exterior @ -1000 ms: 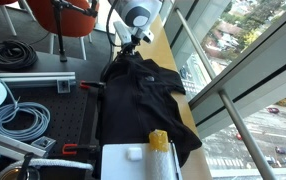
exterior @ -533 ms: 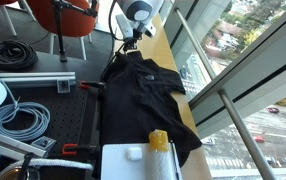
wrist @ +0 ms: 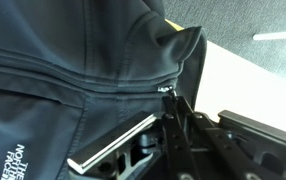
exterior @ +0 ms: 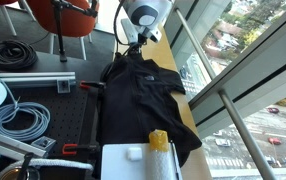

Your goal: Zip up the black jumper

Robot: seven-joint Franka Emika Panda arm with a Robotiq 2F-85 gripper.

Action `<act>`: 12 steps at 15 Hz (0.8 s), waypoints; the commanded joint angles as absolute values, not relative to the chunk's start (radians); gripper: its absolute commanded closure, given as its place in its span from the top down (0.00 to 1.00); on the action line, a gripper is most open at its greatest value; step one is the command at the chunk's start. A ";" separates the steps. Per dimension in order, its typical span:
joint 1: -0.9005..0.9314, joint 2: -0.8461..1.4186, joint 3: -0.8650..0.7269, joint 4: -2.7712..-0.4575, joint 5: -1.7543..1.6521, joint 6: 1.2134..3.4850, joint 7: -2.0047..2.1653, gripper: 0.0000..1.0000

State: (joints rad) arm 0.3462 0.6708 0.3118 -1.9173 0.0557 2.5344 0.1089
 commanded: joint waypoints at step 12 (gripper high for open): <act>0.198 0.419 0.305 -2.124 0.093 2.492 -0.022 1.00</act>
State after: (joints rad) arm 0.2469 0.5762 0.3033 -2.0062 0.0592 2.5293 0.0396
